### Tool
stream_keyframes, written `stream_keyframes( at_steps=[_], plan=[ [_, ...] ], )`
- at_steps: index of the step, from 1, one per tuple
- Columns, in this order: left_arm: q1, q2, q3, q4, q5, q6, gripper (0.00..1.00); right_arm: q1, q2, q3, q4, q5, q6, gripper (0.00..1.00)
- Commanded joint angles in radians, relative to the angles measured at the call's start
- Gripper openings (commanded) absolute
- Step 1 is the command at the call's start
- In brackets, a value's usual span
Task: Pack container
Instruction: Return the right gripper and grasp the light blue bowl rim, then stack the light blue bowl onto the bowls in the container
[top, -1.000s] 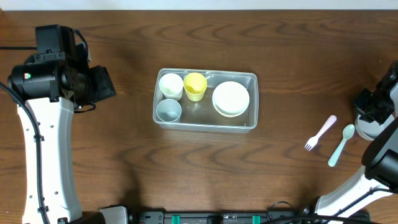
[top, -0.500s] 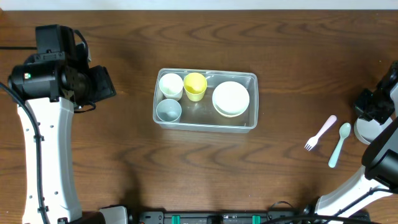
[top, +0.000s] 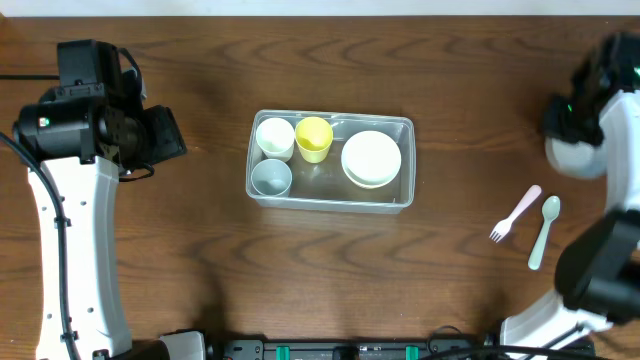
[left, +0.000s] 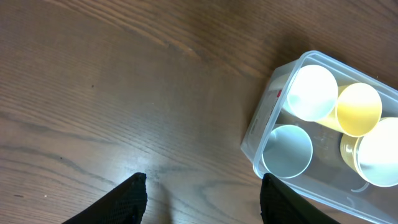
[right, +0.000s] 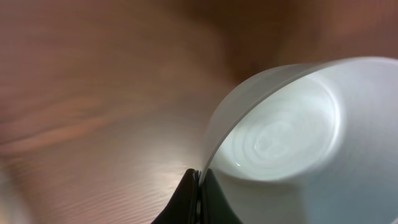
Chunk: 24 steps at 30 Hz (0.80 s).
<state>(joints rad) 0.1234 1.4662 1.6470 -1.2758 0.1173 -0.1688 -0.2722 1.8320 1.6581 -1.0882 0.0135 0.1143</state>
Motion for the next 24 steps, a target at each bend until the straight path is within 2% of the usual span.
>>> stream_keyframes(
  at_steps=[1,5,11,16,24],
  plan=[
    [0.005,0.004,-0.003,-0.003,0.003,-0.005,0.59,0.159,-0.163,0.063,-0.008,-0.02,-0.107,0.01],
    [0.005,0.004,-0.003,-0.003,0.003,-0.005,0.59,0.364,-0.231,0.063,-0.015,-0.021,-0.187,0.01],
    [0.004,0.004,-0.003,-0.003,0.003,-0.005,0.59,0.631,-0.202,0.041,-0.034,-0.021,-0.217,0.01],
    [0.005,0.004,-0.003,-0.003,0.003,-0.005,0.59,0.751,-0.121,0.033,-0.034,-0.023,-0.204,0.01],
    [0.005,0.004,-0.003,-0.003,0.003,-0.005,0.59,0.845,0.031,0.033,-0.034,-0.023,-0.205,0.01]
  ],
)
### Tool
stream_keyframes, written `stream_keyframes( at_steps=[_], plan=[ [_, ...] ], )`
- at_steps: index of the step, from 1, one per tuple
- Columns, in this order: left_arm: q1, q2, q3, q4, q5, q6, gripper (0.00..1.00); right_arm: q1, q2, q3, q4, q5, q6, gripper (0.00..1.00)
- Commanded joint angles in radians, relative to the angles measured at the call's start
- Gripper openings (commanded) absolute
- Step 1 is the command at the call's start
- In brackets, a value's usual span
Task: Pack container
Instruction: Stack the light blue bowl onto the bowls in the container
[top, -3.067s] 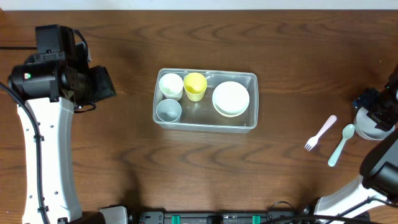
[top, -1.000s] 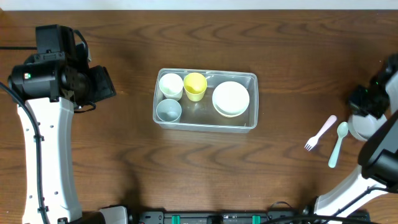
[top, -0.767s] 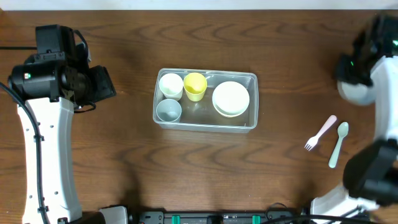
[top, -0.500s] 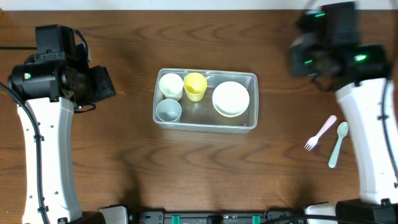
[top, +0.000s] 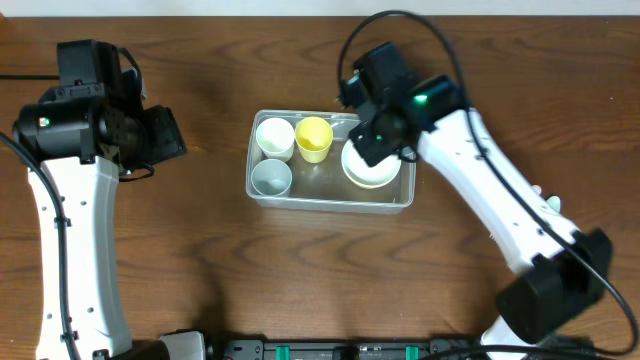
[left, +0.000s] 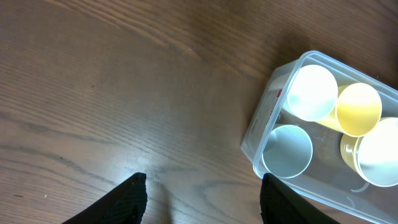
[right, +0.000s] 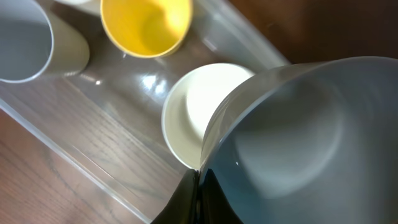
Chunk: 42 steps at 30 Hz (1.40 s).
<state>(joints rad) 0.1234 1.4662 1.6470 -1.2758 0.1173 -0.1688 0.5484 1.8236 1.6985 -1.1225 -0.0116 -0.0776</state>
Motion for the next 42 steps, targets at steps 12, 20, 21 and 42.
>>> stream_keyframes(
  at_steps=[12,20,21,42],
  plan=[
    [0.004,0.004,-0.003,-0.003,0.003,-0.005,0.59,0.047,0.101,-0.008,0.003,0.0,-0.013,0.16],
    [0.005,0.004,-0.003,-0.003,0.003,-0.005,0.59,0.047,0.101,-0.007,0.027,0.012,-0.013,0.22],
    [0.004,0.004,-0.003,-0.003,0.003,-0.005,0.59,0.047,0.1,-0.004,0.031,0.013,-0.006,0.2],
    [0.004,0.004,-0.003,-0.003,0.003,-0.005,0.59,-0.587,-0.292,0.099,-0.25,0.112,0.565,0.71]
  ],
)
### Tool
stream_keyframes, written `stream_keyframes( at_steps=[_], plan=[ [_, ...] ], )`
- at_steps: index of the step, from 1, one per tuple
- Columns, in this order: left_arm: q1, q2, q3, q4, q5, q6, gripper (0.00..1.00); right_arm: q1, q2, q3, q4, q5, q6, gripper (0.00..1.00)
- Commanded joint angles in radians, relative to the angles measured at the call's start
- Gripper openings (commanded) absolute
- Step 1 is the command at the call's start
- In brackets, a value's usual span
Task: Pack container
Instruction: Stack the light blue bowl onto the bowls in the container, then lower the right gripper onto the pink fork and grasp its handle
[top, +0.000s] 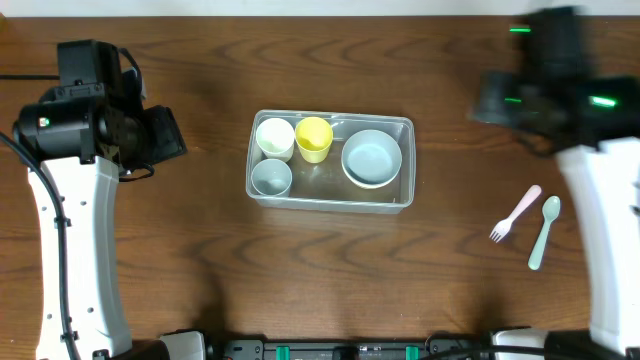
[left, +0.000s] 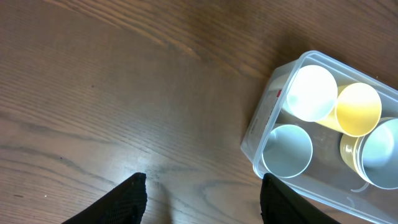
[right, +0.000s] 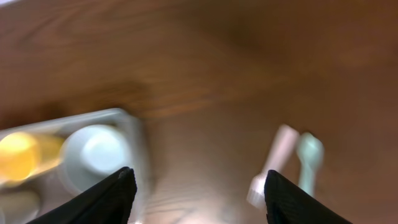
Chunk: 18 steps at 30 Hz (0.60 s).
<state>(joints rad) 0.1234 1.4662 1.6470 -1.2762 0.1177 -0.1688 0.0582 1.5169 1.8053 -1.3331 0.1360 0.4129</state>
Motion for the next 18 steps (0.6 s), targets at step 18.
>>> stream_keyframes(
  at_steps=[18],
  plan=[
    [0.004,0.004,-0.003,-0.011,0.002,-0.005,0.59,-0.272,0.043,-0.755,0.391,-0.109,0.163,0.78]
  ],
)
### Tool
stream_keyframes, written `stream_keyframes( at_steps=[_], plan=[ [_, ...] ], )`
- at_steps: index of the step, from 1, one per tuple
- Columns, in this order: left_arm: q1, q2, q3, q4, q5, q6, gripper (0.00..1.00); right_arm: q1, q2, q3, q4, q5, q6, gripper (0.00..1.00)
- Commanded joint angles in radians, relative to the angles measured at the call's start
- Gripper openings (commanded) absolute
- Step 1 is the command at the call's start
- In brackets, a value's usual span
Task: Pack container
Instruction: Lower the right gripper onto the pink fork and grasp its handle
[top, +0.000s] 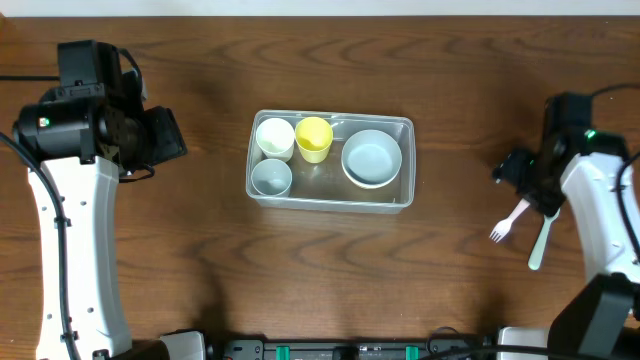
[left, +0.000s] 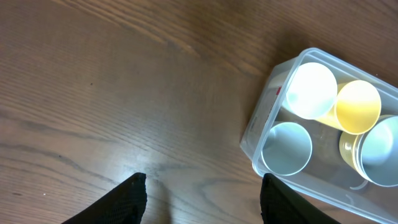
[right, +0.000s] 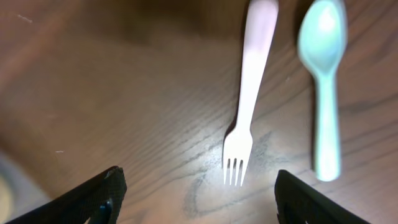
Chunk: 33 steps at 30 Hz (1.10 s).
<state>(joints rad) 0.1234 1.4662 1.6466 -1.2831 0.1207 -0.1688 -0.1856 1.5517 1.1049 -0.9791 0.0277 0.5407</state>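
Observation:
A clear plastic container (top: 408, 196) sits mid-table holding a white cup (top: 274, 136), a yellow cup (top: 314, 137), a grey-blue cup (top: 270, 177) and a pale blue bowl (top: 371, 157) stacked on a cream one. A pink fork (right: 250, 90) and a mint spoon (right: 323, 81) lie on the wood at the right. My right gripper (right: 199, 196) hangs open just above the fork's tines. My left gripper (left: 203, 199) is open over bare wood left of the container (left: 261, 127).
Dark wood tabletop (top: 200, 250) all round. The right arm (top: 590, 200) stands over the cutlery at the right edge; the left arm (top: 80, 170) runs down the left side. A black bar lies along the near table edge.
My right gripper has moved from high near the back right, down over the pink fork and spoon. It stays open. Container contents and left arm are unchanged.
My right gripper held a pale blue bowl at the far right. Then it carried the bowl over the cream bowl in the container. By the following moment the bowl lay stacked there and the gripper was open and away. Now it hovers over the fork.

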Motion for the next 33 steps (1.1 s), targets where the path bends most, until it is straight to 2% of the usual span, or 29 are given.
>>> stream_keyframes(
  at_steps=[1,9,22,29,33],
  plan=[
    [0.004,0.004,-0.003,-0.004,-0.001,-0.005,0.59,-0.038,0.014,-0.077,0.06,-0.002,0.035,0.79],
    [0.004,0.004,-0.003,-0.008,-0.001,-0.005,0.59,-0.101,0.101,-0.12,0.12,0.001,0.035,0.79],
    [0.005,0.004,-0.003,-0.012,-0.001,-0.005,0.59,-0.103,0.246,-0.12,0.18,0.002,0.035,0.79],
    [0.004,0.004,-0.003,-0.012,0.0,-0.005,0.59,-0.103,0.267,-0.12,0.192,0.002,0.019,0.79],
    [0.004,0.004,-0.003,-0.012,-0.001,-0.005,0.59,-0.103,0.267,-0.12,0.193,0.002,0.019,0.72]
  ],
)
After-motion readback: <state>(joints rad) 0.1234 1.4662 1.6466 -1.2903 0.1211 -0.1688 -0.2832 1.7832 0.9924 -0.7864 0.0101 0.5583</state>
